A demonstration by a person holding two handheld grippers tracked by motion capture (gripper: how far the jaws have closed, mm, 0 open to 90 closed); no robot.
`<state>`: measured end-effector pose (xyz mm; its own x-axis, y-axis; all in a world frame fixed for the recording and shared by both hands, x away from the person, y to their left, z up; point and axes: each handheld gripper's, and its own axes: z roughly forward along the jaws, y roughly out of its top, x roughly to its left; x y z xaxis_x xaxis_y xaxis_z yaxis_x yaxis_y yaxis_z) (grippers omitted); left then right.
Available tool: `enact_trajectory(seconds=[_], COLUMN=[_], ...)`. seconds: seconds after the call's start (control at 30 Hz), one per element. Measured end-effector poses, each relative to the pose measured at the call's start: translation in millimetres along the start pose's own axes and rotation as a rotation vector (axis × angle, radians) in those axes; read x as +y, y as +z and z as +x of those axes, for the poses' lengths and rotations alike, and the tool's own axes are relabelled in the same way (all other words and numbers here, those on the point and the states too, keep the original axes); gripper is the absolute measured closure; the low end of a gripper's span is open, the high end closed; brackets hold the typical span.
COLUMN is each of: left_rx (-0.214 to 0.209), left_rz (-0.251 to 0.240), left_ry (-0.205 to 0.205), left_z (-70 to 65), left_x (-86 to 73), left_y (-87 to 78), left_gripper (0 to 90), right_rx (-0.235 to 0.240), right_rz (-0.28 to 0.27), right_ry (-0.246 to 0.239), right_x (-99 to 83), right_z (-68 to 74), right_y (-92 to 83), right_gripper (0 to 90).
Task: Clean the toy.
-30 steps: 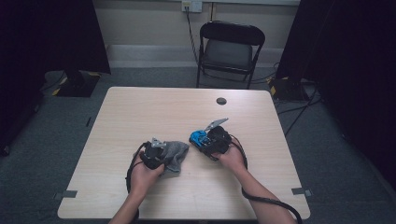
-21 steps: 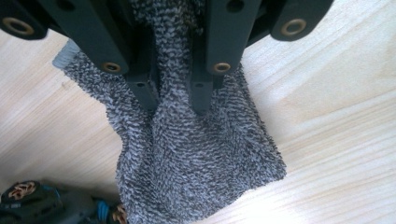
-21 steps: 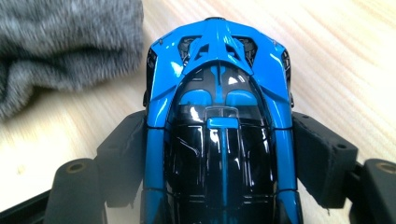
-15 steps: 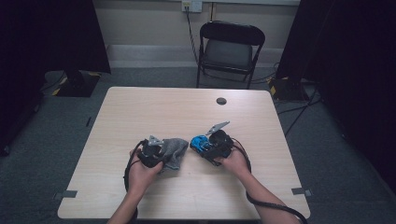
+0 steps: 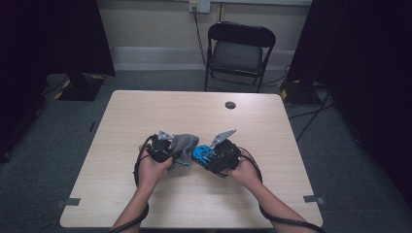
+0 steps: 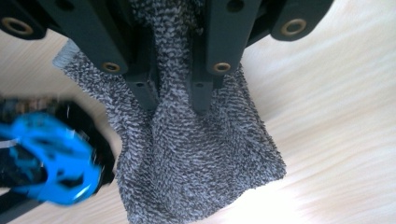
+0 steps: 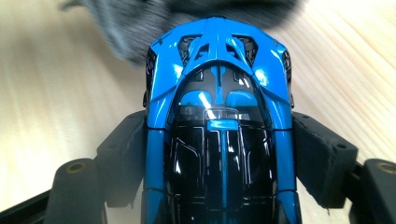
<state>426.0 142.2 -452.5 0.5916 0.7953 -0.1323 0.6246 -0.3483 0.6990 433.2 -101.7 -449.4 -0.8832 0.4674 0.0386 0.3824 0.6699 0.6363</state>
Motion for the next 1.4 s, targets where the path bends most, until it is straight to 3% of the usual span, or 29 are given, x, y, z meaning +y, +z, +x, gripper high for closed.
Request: enact_trajectory(seconds=[0.13,0.43,0.6,0.77,0.93,1.13,1.33,1.4], left_rx=[-0.037,-0.120,-0.102,-0.073,-0.003,-0.004,0.011,0.012], left_rz=[0.031,0.018,0.017,0.024,0.063,0.060,0.064,0.063], left_ry=[0.086,0.104,0.136,0.126,0.101,0.068,0.080,0.083], left_z=[-4.1,-7.7,-10.8,-8.6,0.5,7.6,5.7,5.9], left_x=[6.1,2.1,3.7,-0.9,-12.3,-24.0,-24.2,-25.2], left_y=[4.8,4.8,3.1,4.2,4.5,3.4,3.0,2.9], left_gripper=[77.1,77.3,77.3,77.2,76.9,76.8,76.7,76.6], right_rx=[0.004,-0.031,-0.017,-0.025,-0.028,-0.029,-0.036,-0.038], right_rz=[0.007,0.028,0.021,0.031,0.062,0.079,0.110,0.094], right_ry=[-0.031,0.000,0.033,0.020,0.019,0.007,-0.004,0.000], right_x=[4.2,-1.8,-3.8,-2.2,-4.2,-5.7,-8.5,-10.4], right_z=[5.2,-7.2,-14.6,-12.8,-13.0,-13.1,-12.1,-12.4], right_y=[0.9,3.8,4.4,8.9,19.4,26.9,32.2,32.1], right_gripper=[26.1,26.9,27.0,26.9,26.8,26.6,25.6,25.6])
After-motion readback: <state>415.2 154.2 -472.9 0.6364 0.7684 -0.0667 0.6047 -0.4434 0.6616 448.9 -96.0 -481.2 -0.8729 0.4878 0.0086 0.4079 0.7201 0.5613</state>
